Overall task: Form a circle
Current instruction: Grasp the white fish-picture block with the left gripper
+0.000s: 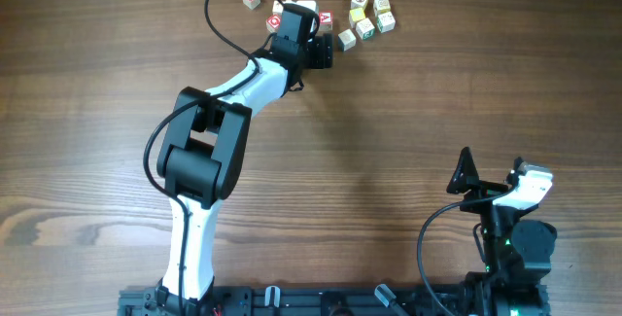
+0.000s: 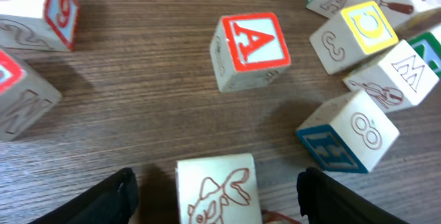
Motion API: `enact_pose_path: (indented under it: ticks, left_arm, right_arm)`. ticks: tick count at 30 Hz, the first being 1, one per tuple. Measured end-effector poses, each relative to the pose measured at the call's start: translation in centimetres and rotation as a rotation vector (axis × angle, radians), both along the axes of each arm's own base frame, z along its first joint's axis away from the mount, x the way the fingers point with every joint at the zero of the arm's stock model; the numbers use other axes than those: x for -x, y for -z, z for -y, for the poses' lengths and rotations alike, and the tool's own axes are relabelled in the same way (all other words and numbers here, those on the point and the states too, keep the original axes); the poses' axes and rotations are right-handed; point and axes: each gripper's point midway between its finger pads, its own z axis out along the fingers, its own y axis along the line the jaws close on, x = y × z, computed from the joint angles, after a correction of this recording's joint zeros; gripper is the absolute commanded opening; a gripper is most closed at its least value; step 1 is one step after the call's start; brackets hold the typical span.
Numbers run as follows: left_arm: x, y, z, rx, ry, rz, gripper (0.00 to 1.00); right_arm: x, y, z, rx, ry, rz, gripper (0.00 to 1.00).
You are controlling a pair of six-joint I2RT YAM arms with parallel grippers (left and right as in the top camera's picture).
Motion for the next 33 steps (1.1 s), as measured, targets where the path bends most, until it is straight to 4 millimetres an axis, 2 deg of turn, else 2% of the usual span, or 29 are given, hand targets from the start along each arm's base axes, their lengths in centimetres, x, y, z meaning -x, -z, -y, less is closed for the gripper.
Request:
enact_pose_path:
  ticks: [5,6,7,19,22,24,27,28,30,31,33]
  left_arm:
    - [-0.4,-0.3,-0.3,-0.015,-0.005,0.024,0.54]
    - [-0.4,-0.3,-0.3,-0.014,-0.005,0.025,0.39]
    - [-0.5,-0.3,-0.3,-0.013,-0.005,0.025,0.31]
    - [-0.6,-0.5,-0.3,-0.013,-0.008,0.033,0.32]
    - [-0.6,-1.3,-0.4,-0.011,-0.01,0.039,0.33]
    - [-0.7,-3.3,-0.6,-0.004,-0.015,0.063,0.33]
    - [-0.7,-10.1,-1.1,0.03,-0.027,0.153,0.32]
    - [-0.1,-12.9,-1.6,0.036,-0.032,0.172,0.32]
    - [1.1,-16.7,-2.2,0.043,-0.037,0.194,0.3]
    - [2.1,-17.8,-2.6,0.036,-0.039,0.175,0.28]
    - [4.2,-18.3,-3.5,0.024,-0.057,0.104,0.25]
  right_arm:
    - [0.0,0.0,0.0,0.0,0.0,0.0,1.0]
    - [0.0,0.0,0.0,0.0,0.0,0.0,1.0]
    - [0.0,0.0,0.0,0.0,0.0,0.0,1.0]
    - [0.0,0.0,0.0,0.0,0.0,0.0,1.0]
    - [0.0,0.0,0.0,0.0,0.0,0.0,1.0]
    - [0.0,0.0,0.0,0.0,0.0,0.0,1.0]
    - [0.0,0.0,0.0,0.0,0.0,0.0,1.0]
    - [0.0,0.0,0.0,0.0,0.0,0.0,1.0]
    - [0.0,0.0,0.0,0.0,0.0,0.0,1.0]
    - [0.0,0.0,0.0,0.0,0.0,0.0,1.0]
    - [0.0,0.0,0.0,0.0,0.0,0.0,1.0]
